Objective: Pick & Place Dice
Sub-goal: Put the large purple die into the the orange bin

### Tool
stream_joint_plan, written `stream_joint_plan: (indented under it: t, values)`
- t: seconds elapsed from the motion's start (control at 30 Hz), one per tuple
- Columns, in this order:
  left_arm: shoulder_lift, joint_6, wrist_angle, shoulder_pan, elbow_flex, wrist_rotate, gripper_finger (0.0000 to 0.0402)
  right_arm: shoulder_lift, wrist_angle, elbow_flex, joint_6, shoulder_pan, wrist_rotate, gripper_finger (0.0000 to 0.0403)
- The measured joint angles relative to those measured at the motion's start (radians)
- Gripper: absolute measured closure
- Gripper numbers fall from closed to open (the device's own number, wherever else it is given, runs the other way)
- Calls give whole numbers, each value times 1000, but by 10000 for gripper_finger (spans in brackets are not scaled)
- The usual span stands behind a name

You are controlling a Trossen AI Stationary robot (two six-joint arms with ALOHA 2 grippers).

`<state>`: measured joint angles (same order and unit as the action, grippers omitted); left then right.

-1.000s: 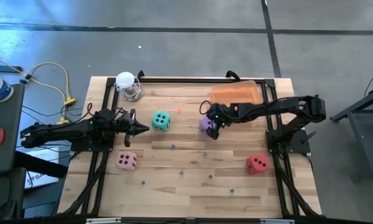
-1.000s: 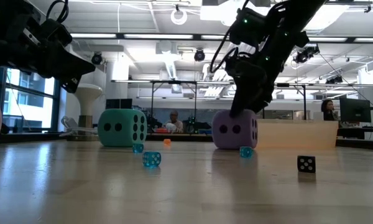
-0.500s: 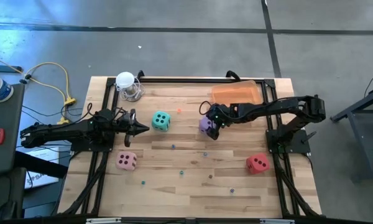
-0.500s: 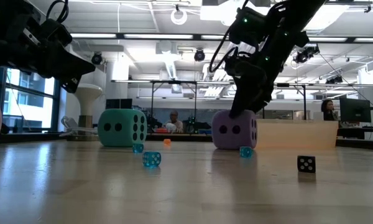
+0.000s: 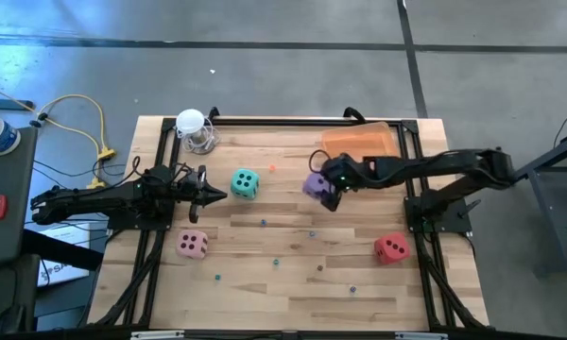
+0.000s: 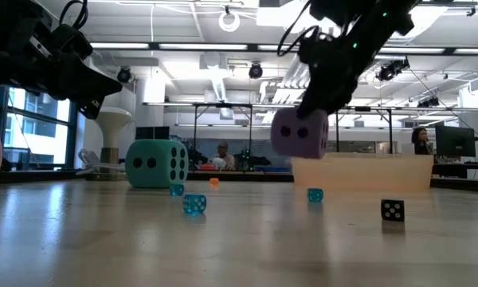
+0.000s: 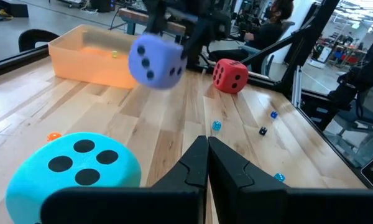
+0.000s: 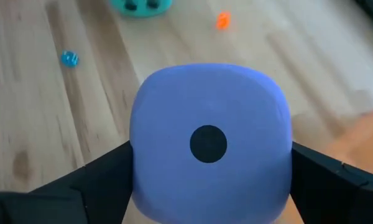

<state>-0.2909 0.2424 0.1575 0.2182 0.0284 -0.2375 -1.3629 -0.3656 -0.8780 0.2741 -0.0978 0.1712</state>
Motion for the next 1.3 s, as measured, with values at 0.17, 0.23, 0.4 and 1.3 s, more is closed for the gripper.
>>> stream_joint_plan:
  t: [0.17, 0.23, 0.4, 1.3]
  values:
    - [0, 0, 0, 0, 0, 0, 399, 121, -93, 0, 76, 11, 187, 54]
    - [0, 0, 0, 0, 0, 0, 399, 153, -131, 0, 114, 9, 265, 53]
    - [0, 0, 0, 0, 0, 0, 399, 181, -147, -1, 218, -36, 396, 51]
    - [0, -7, 0, 0, 0, 6, 399, -21, -23, -2, 269, -350, 344, 50]
